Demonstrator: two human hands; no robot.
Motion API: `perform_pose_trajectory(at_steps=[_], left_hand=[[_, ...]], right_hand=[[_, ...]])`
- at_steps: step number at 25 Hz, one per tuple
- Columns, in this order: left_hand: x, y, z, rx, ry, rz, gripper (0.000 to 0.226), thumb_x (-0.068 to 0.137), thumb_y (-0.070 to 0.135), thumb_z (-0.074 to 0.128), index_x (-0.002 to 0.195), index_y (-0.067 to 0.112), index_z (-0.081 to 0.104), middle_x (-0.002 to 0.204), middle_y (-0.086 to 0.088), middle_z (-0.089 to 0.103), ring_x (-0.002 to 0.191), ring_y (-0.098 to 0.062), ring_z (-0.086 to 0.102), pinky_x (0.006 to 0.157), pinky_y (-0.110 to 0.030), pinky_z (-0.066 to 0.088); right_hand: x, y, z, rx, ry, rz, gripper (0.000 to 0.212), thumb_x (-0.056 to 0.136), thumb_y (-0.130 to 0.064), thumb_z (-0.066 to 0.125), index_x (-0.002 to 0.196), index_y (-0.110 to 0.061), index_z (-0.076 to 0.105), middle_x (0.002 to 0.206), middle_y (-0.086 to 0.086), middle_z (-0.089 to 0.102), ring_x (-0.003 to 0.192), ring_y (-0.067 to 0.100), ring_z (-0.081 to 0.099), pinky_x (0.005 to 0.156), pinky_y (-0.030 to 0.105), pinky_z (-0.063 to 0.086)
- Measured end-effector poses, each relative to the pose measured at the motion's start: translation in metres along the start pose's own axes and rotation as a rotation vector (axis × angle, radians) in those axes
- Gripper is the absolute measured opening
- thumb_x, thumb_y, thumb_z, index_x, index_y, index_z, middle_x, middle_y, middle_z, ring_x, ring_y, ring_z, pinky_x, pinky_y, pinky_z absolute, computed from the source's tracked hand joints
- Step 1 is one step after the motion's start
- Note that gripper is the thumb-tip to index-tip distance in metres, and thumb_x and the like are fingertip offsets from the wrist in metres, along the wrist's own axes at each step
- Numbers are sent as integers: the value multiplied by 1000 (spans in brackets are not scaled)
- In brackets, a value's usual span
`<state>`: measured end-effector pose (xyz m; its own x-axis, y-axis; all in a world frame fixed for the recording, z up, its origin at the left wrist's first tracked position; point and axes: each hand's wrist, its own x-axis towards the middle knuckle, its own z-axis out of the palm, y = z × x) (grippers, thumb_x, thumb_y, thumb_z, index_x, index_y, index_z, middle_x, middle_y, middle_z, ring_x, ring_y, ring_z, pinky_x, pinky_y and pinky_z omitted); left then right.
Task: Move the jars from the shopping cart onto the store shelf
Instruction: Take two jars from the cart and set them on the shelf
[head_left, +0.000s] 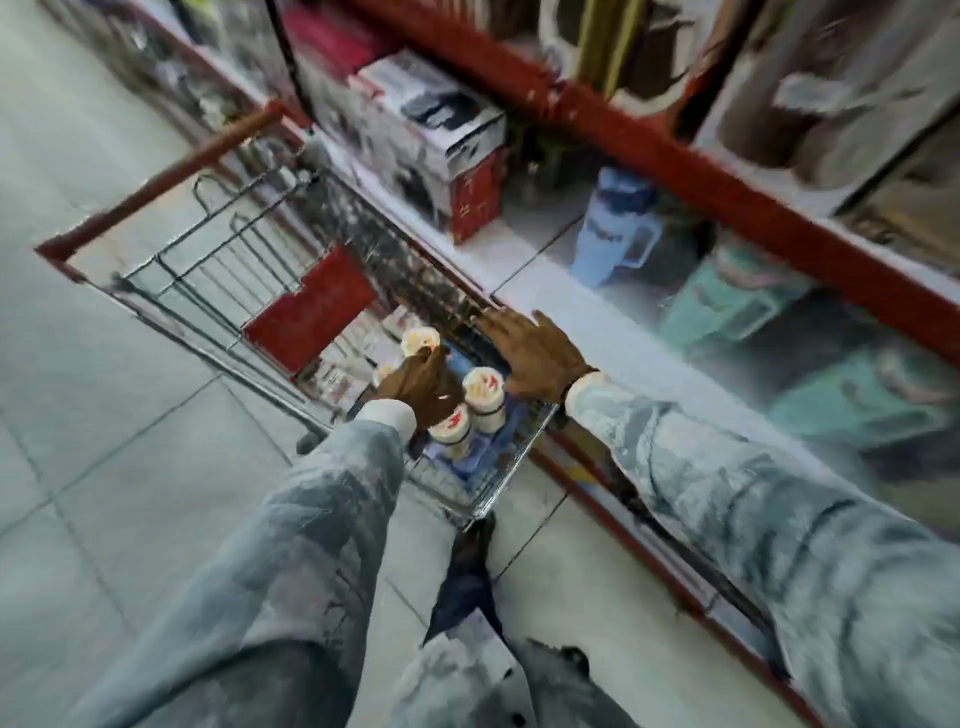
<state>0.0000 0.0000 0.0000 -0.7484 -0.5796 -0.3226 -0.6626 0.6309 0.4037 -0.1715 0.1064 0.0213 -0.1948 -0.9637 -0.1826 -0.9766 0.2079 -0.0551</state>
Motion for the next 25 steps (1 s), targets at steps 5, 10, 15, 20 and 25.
perform_pose_trajectory(at_steps=[5,10,15,20,25], left_hand=[[5,-29,61,-57,-255,-88,95,81,31,75,159,17,24,165,-16,24,154,-37,23,123,-46,29],[31,-36,64,-179,-250,-160,82,74,21,81,147,14,45,146,-18,55,135,-39,53,108,-45,47],[80,-18,0,-100,-308,-15,79,62,36,90,133,22,61,129,-9,70,119,-30,66,103,-39,53],[108,76,-62,24,-276,253,82,46,51,83,124,38,62,119,1,75,108,-22,69,96,-35,54],[98,208,-37,144,-284,505,76,58,36,90,127,27,62,124,-6,73,113,-30,67,95,-34,52]], right_hand=[[44,-29,66,61,-420,-4,75,88,-16,71,154,-26,37,156,9,41,142,34,46,107,55,48],[57,-24,67,199,-361,63,49,88,-19,70,136,-17,59,139,14,56,126,39,57,101,45,52],[36,28,11,501,-188,364,68,61,-39,89,122,-15,71,124,13,73,114,33,68,94,40,56],[-23,85,-41,538,52,560,73,54,-55,85,116,-20,72,118,6,74,109,30,66,85,34,54],[-131,147,-52,464,156,745,73,58,-59,84,115,-14,73,116,7,76,105,29,69,75,31,48]])
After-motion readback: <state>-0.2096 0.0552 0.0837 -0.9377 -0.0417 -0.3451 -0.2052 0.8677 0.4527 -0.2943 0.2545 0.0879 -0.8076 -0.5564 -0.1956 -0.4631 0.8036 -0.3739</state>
